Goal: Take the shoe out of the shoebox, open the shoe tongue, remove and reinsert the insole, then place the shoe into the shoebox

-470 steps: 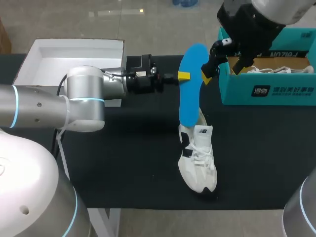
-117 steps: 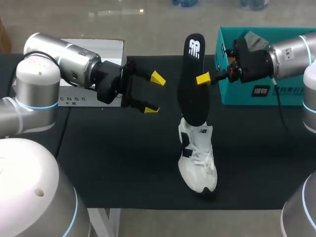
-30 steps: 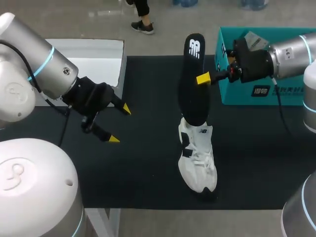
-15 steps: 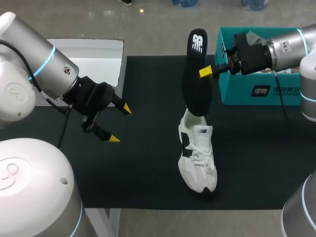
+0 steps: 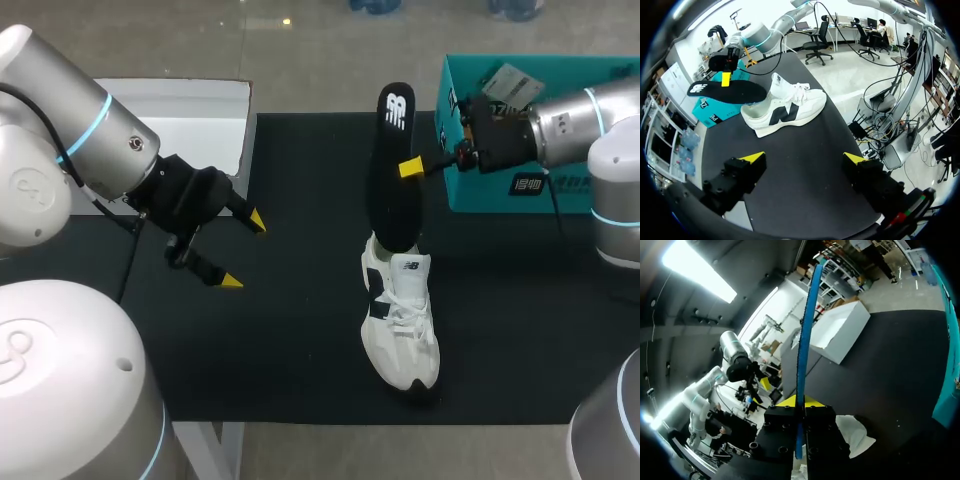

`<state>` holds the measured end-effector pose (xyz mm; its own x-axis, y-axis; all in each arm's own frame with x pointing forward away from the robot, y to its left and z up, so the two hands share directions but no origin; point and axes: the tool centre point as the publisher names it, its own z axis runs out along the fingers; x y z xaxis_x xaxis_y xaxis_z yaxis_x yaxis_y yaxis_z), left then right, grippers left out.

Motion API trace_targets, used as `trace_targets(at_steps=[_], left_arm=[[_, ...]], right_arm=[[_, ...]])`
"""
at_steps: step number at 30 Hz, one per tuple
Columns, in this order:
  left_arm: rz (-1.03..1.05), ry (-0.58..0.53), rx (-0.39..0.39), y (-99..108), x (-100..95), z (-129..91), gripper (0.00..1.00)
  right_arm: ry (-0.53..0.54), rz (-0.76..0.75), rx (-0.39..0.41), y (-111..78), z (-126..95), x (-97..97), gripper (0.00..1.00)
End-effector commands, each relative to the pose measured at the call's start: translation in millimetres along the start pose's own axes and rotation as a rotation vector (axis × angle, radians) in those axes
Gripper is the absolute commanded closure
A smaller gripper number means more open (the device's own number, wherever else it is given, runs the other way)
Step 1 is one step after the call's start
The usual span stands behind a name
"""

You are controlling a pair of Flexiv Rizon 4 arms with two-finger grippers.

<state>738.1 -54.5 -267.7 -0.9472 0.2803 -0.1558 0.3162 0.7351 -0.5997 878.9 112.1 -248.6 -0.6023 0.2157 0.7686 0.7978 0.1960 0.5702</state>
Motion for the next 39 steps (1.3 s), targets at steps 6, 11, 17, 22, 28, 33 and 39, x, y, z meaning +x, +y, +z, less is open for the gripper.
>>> trace_targets(at_steps=[6,11,17,22,28,33,39], left_arm=[[0.000,0.001,-0.003,-0.2,0.0,0.5,0.00],[0.000,0.001,-0.003,-0.2,0.0,0.5,0.00],[0.000,0.001,-0.003,-0.2,0.0,0.5,0.00],[0.000,0.001,-0.003,-0.2,0.0,0.5,0.00],[0.000,0.001,-0.003,-0.2,0.0,0.5,0.00],[0.000,0.001,-0.003,-0.2,0.0,0.5,0.00],[0.000,0.001,-0.003,-0.2,0.0,0.5,0.00]], right_arm=[[-0.038,-0.022,-0.050,-12.7,0.0,-15.0,1.00],[-0.060,-0.027,-0.066,-20.4,-1.4,-22.0,1.00],[-0.071,-0.033,-0.075,-33.2,1.7,-24.9,1.00],[-0.066,-0.015,-0.087,-49.3,5.4,-26.2,1.00],[-0.071,0.010,-0.081,-68.5,11.5,-22.7,1.00],[-0.080,0.042,-0.060,-85.3,14.0,-21.7,1.00],[-0.102,0.078,-0.024,-105.1,13.7,-20.4,1.00]])
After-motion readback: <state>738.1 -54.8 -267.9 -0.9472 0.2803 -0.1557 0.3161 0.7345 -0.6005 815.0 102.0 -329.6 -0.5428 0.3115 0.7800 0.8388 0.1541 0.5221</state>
